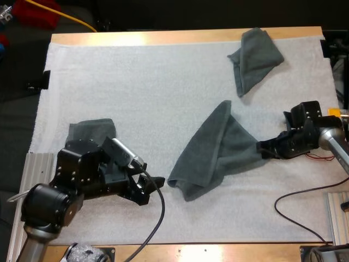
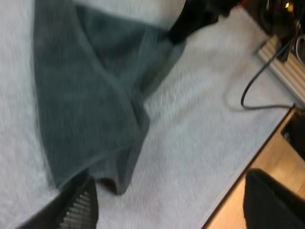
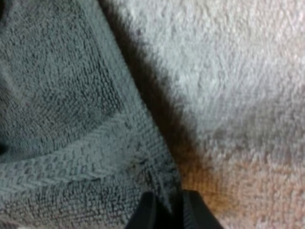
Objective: Pick towel from pile, fold and stack
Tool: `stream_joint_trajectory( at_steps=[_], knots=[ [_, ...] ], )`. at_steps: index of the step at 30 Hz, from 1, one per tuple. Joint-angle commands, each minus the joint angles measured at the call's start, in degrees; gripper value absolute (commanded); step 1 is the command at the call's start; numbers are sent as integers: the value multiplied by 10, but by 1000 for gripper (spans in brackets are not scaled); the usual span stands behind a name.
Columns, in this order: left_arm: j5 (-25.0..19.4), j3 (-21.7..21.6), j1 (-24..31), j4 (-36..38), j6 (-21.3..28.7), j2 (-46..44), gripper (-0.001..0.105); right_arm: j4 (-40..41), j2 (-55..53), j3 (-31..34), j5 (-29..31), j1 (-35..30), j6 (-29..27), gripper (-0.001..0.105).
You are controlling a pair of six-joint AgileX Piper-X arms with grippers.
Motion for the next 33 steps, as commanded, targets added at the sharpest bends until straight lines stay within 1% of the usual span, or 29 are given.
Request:
stream_joint_trajectory(
  at_steps=[1,3,5,10,12,16,19,22,28,33],
  knots=[
    [25,3,-2,4,-3,-2,63,12,-7,3,4,1,-2,1],
    [41,12,-4,10,-7,-2,63,12,-7,3,4,1,-2,1],
    [43,23,-9,16,-14,-2,63,12,-7,3,4,1,-2,1],
    [43,76,-52,4,-37,-2,63,12,-7,3,4,1,-2,1],
    [44,99,-70,-20,-53,-2,63,12,-7,3,4,1,-2,1],
    [44,147,-100,-99,-114,-2,63,12,-7,3,4,1,-2,1],
    [44,174,-108,-153,-151,-2,63,12,-7,3,4,1,-2,1],
    [43,198,-108,-186,-172,-1,63,12,-7,3,4,1,-2,1],
    [41,224,-108,-207,-175,44,63,12,-7,3,4,1,-2,1],
    [51,224,-108,-246,-175,115,63,12,-7,3,4,1,-2,1]
  ],
)
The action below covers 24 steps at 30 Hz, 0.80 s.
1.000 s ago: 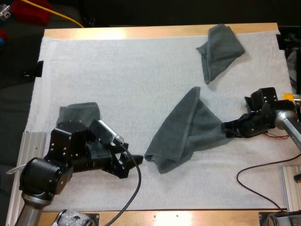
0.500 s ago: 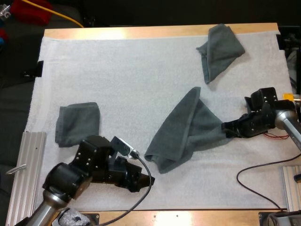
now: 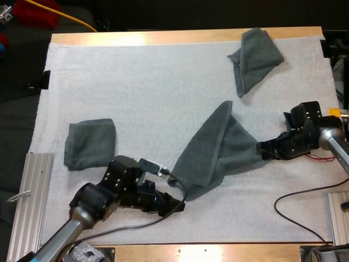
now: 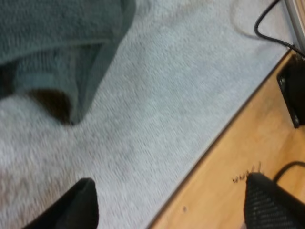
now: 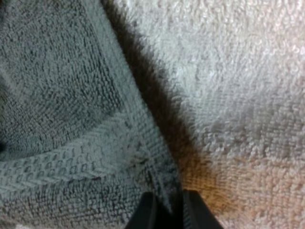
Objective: Pick towel from pile, fold and stack
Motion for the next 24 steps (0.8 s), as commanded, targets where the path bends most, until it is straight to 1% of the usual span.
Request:
stream_joint_trajectory(
  at_steps=[1,6,11,18,24],
  knots=[
    [8,-1,-2,-15,-3,22,63,9,-7,3,5,1,-2,1],
    [12,-1,-2,-43,-3,92,63,9,-7,3,5,1,-1,1],
    [28,-1,-2,-106,-10,157,63,9,-7,3,5,1,-1,1],
    [30,-1,-2,-152,-11,221,63,9,-7,3,5,1,2,1],
    [31,-3,-3,-225,-51,270,63,9,-7,3,3,1,8,1]
  ],
)
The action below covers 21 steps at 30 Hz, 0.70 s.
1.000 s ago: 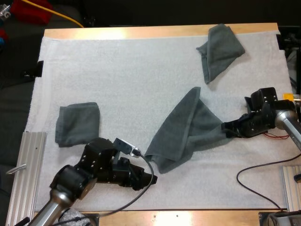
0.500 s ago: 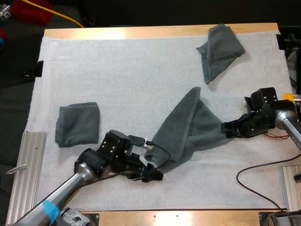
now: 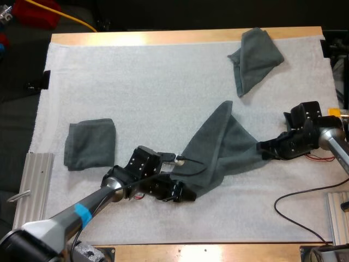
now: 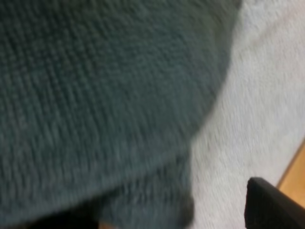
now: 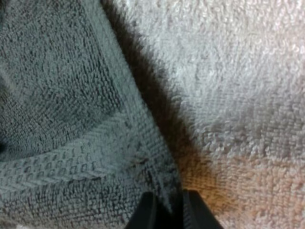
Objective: Pick towel from pile, fold and stack
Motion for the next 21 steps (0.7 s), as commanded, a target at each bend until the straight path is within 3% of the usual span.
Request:
stream_joint_trajectory(
  at_steps=[1,14,21],
  knots=[
    [14,-3,-3,-24,-13,6,63,9,-7,3,3,1,6,1],
    [17,-3,-49,-71,-30,30,62,9,-7,3,3,1,7,1],
    [3,-3,-49,-70,-30,30,41,9,-7,3,3,1,9,1]
  ],
)
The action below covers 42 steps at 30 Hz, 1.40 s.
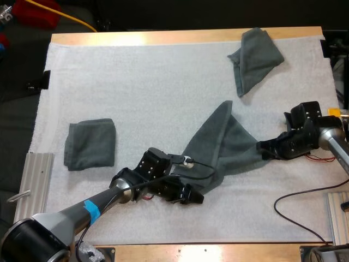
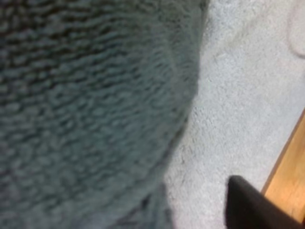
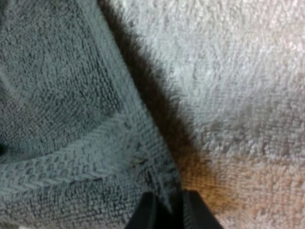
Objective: Pick towel from pile, fold and stack
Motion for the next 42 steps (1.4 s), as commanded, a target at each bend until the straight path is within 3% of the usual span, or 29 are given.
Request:
stream_joint_trajectory(
  at_steps=[1,8,17,23,28,34,42],
  knots=[
    [-4,-2,-2,-4,-2,2,36,9,-7,3,3,1,1,1],
    [-12,-2,-2,-2,-16,2,2,9,-7,3,3,1,3,1],
    [-5,-37,0,61,-17,-55,0,17,-27,3,-14,3,27,1],
    [-6,-115,0,148,1,-95,0,19,-90,1,-12,4,32,1],
    [-46,-207,0,291,86,-97,0,25,-153,1,-10,4,51,1],
    [-68,-309,0,416,152,-97,0,25,-215,1,-11,6,78,1],
    [-52,-398,0,490,169,-97,0,45,-283,-20,14,41,92,1]
  ],
)
